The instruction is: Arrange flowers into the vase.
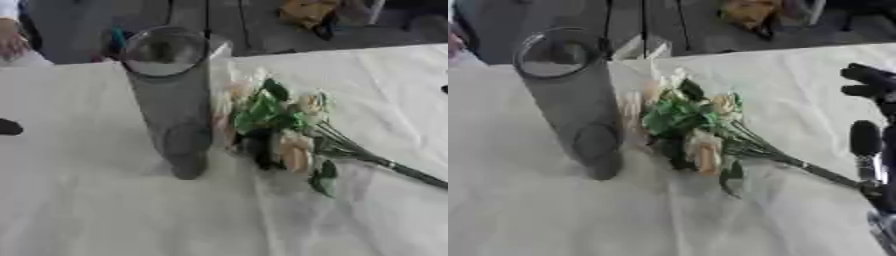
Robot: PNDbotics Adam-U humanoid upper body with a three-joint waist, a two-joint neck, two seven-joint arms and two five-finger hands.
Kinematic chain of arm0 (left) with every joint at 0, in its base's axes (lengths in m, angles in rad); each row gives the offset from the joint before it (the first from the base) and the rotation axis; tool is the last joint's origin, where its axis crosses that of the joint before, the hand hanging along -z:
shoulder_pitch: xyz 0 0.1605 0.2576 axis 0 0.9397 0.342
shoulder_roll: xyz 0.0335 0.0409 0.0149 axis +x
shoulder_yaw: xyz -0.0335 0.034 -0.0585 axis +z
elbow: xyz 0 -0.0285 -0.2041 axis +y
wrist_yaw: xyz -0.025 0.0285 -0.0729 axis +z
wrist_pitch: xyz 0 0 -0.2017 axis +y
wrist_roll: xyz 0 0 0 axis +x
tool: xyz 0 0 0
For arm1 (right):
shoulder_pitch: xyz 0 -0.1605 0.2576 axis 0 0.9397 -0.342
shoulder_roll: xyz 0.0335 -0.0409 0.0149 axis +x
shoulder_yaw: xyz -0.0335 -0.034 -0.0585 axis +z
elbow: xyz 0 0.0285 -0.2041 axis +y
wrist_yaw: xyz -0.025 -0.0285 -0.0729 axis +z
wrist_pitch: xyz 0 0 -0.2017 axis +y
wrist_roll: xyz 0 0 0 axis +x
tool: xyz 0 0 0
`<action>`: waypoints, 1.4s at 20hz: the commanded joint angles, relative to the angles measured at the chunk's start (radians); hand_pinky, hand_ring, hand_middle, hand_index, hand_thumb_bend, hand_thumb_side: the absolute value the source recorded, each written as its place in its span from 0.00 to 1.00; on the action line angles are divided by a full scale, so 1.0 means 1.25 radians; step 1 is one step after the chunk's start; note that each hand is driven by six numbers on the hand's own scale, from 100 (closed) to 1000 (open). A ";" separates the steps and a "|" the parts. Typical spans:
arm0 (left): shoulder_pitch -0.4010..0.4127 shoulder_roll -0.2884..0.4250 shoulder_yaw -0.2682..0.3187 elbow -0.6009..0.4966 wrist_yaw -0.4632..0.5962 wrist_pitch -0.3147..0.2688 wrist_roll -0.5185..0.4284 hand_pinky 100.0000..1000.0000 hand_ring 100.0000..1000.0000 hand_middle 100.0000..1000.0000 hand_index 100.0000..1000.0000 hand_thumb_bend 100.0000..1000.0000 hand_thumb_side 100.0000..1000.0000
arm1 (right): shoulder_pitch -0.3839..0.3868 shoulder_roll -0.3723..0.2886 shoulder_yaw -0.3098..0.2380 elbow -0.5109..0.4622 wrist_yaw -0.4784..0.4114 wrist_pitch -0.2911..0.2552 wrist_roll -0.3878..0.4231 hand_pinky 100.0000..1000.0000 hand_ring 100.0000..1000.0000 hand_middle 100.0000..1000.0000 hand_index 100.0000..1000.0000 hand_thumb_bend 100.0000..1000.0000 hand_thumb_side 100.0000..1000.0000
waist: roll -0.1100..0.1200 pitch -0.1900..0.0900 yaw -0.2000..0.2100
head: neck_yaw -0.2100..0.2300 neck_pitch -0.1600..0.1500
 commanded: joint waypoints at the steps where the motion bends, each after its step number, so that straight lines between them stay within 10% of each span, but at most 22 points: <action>1: -0.004 0.012 0.006 -0.013 0.002 0.003 -0.001 0.54 0.52 0.75 0.90 0.00 1.00 | -0.008 -0.054 -0.007 -0.011 0.075 0.051 0.053 0.68 0.83 0.73 0.83 0.34 1.00 | 0.002 -0.021 0.001 | -0.001 0.002; 17: -0.008 0.026 -0.003 -0.013 0.017 0.006 -0.012 0.54 0.53 0.75 0.90 0.00 1.00 | -0.011 -0.189 0.018 -0.011 0.200 0.175 0.486 0.71 0.80 0.78 0.90 0.59 1.00 | -0.009 -0.045 0.005 | -0.031 0.009; 28: -0.009 0.029 -0.010 -0.013 0.027 0.008 -0.020 0.54 0.53 0.75 0.90 0.00 1.00 | -0.026 -0.220 0.032 -0.011 0.185 0.241 0.631 0.71 0.80 0.79 0.90 0.61 0.95 | -0.009 -0.055 0.008 | -0.030 0.011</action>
